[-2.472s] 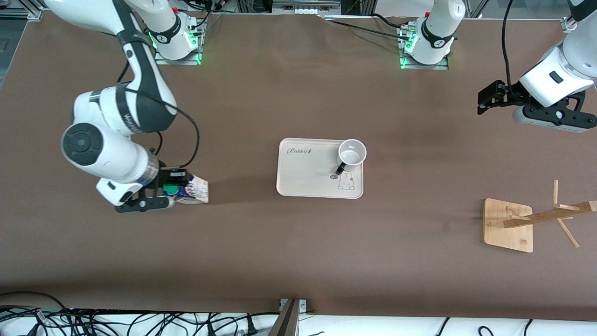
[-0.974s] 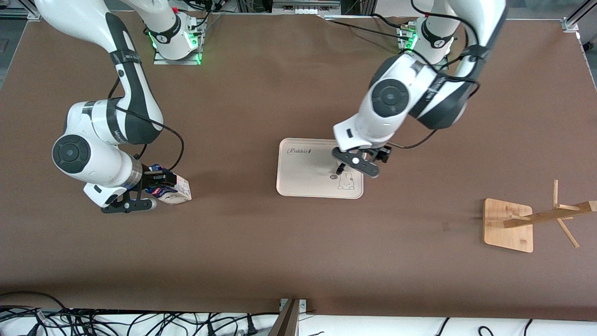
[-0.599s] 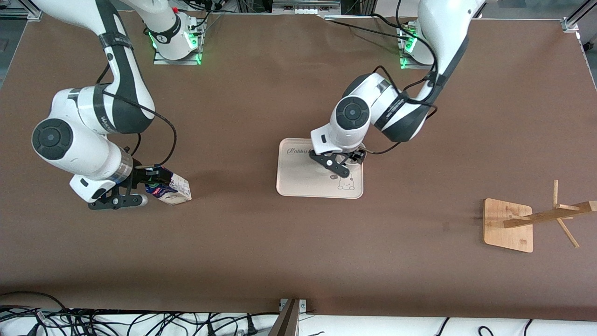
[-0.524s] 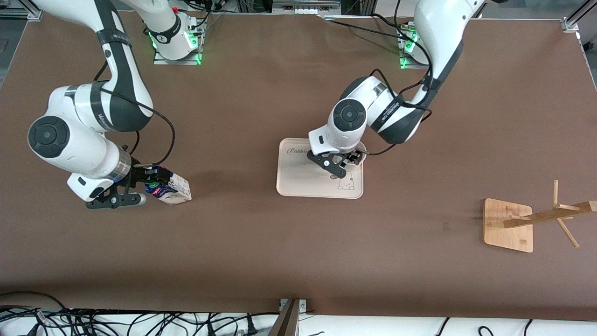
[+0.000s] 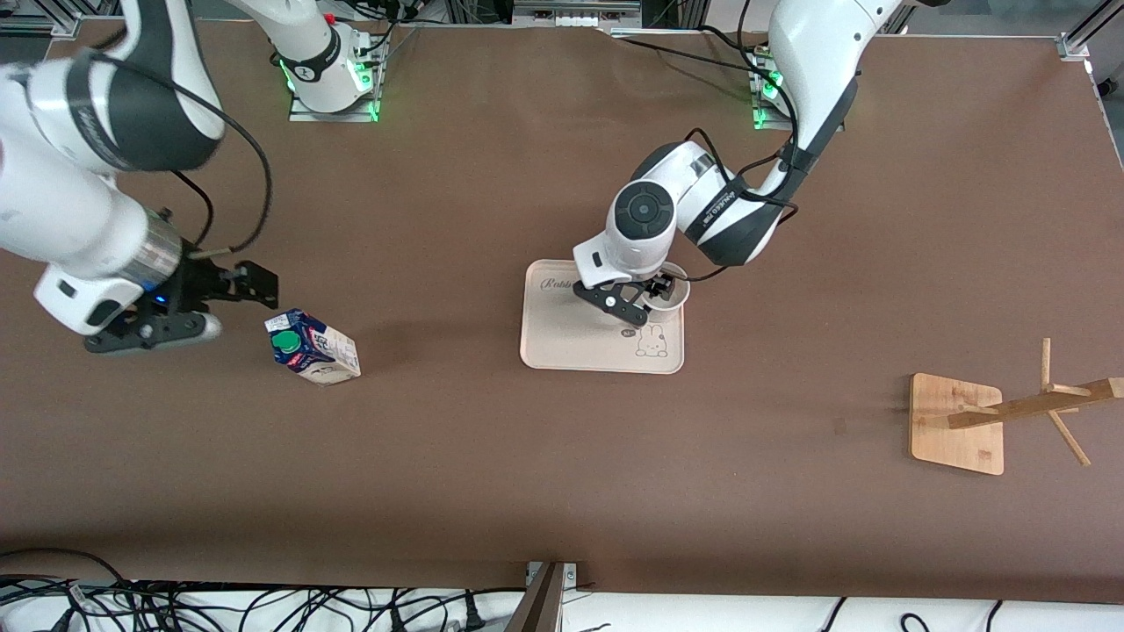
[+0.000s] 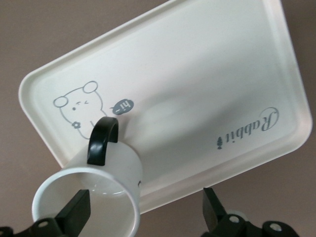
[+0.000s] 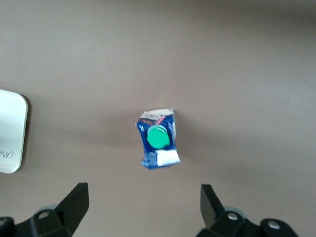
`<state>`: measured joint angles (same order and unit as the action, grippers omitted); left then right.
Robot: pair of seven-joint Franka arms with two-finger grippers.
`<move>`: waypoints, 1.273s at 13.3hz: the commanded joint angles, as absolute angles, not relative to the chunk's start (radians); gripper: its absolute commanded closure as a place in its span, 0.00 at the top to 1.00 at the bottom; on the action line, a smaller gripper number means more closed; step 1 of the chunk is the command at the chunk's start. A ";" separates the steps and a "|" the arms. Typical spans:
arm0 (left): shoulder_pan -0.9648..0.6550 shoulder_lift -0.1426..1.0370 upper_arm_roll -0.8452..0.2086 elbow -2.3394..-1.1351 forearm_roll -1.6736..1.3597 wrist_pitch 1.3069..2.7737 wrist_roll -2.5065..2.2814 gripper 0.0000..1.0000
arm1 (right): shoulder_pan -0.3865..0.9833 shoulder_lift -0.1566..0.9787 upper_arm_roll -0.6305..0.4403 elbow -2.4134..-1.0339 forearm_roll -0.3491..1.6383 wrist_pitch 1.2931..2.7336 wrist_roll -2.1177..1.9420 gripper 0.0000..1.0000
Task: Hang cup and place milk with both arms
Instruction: 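Release the carton and raise the right gripper while the left gripper grasps the mug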
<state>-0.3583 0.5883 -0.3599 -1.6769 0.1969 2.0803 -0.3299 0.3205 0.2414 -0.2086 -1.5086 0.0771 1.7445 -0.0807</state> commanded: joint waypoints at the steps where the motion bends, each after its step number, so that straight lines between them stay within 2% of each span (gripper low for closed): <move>1: -0.362 0.543 -0.359 -1.750 0.294 2.072 -0.382 1.00 | 0.321 0.155 -0.225 -1.535 0.074 1.677 -0.121 1.00; 4: -0.364 0.549 -0.359 -1.758 0.298 2.082 -0.383 0.97 | 0.321 0.071 -0.225 -1.601 0.019 1.654 -0.120 1.00; 6: -0.370 0.552 -0.359 -1.759 0.298 2.082 -0.383 0.77 | 0.322 0.040 -0.222 -1.643 0.015 1.667 -0.118 1.00; 7: -0.371 0.557 -0.359 -1.758 0.301 2.082 -0.382 0.60 | 0.321 0.035 -0.225 -1.644 0.017 1.670 -0.120 1.00; 8: -0.376 0.563 -0.359 -1.758 0.320 2.082 -0.382 0.51 | 0.321 0.035 -0.238 -1.644 0.024 1.664 -0.118 1.00; 10: -0.382 0.569 -0.359 -1.759 0.350 2.082 -0.385 0.43 | 0.321 0.047 -0.241 -1.628 0.021 1.648 -0.116 1.00; 11: -0.382 0.569 -0.359 -1.759 0.350 2.082 -0.384 0.30 | 0.321 0.046 -0.242 -1.621 0.021 1.644 -0.121 1.00; 12: -0.382 0.571 -0.359 -1.759 0.350 2.080 -0.383 0.09 | 0.321 0.046 -0.245 -1.620 0.021 1.647 -0.123 1.00; 13: -0.382 0.571 -0.359 -1.758 0.350 2.082 -0.383 0.02 | 0.321 0.048 -0.244 -1.621 0.018 1.646 -0.121 1.00; 17: -0.383 0.569 -0.359 -1.746 0.348 2.082 -0.391 0.00 | 0.318 0.049 -0.250 -1.620 0.023 1.654 -0.109 1.00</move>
